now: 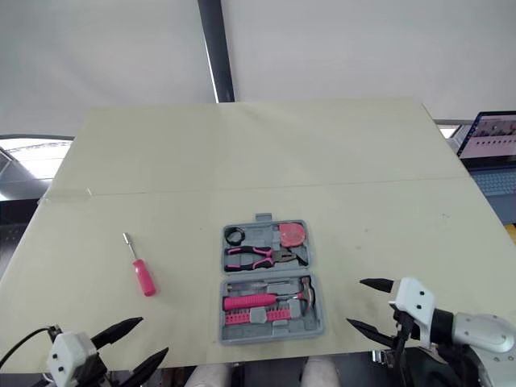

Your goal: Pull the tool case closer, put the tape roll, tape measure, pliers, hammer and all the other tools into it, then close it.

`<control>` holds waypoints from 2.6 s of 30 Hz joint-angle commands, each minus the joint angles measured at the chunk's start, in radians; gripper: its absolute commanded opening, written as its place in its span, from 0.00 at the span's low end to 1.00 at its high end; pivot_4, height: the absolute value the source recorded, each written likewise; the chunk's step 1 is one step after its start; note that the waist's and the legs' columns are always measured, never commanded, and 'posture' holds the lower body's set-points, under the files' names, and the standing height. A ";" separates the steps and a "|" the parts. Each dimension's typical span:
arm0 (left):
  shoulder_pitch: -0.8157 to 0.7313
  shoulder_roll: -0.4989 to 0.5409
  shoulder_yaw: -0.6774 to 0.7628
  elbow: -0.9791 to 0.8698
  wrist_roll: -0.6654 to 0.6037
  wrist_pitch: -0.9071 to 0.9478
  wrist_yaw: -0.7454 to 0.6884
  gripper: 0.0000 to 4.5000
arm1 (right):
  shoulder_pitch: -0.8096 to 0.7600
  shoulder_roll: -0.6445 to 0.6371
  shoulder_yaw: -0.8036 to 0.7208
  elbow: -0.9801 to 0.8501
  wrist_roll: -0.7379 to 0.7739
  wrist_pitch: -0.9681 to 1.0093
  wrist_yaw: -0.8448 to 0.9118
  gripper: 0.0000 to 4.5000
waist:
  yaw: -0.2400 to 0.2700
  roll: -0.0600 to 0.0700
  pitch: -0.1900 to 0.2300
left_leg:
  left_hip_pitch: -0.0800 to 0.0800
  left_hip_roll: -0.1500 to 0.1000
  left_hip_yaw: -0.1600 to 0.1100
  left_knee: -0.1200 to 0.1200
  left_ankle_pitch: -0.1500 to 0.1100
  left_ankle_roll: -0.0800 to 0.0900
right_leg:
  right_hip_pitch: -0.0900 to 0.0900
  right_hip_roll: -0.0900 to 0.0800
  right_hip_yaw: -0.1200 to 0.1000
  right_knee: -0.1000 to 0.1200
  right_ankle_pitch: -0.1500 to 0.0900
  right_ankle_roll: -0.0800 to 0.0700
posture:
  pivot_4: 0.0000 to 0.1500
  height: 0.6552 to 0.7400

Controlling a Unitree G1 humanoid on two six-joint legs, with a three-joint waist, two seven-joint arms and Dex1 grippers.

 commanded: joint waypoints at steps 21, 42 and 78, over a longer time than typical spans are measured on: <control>-0.040 -0.022 0.026 -0.111 -0.070 0.252 0.190 1.00 | -0.147 -0.117 -0.051 -0.176 0.209 0.071 0.124 1.00 | 0.005 -0.001 0.005 | -0.001 0.001 -0.002 -0.001 0.000 0.000 | 0.000 0.000 -0.002 0.003 0.000 0.001 | 1.00 0.95; -0.481 -0.349 0.032 -0.341 -0.158 0.912 1.084 1.00 | -0.273 -0.130 -0.004 -0.018 0.147 0.068 0.153 1.00 | 0.002 -0.004 0.006 | -0.001 0.000 -0.002 0.006 -0.001 0.001 | 0.002 0.000 -0.001 0.006 0.001 0.002 | 1.00 0.95; -1.012 -0.501 0.131 -0.111 0.123 1.373 1.223 1.00 | -0.211 -0.116 -0.038 -0.076 0.118 0.070 0.051 1.00 | 0.003 -0.007 0.008 | -0.002 0.000 -0.002 0.005 0.000 0.000 | 0.001 0.000 -0.001 0.006 0.002 0.003 | 1.00 0.95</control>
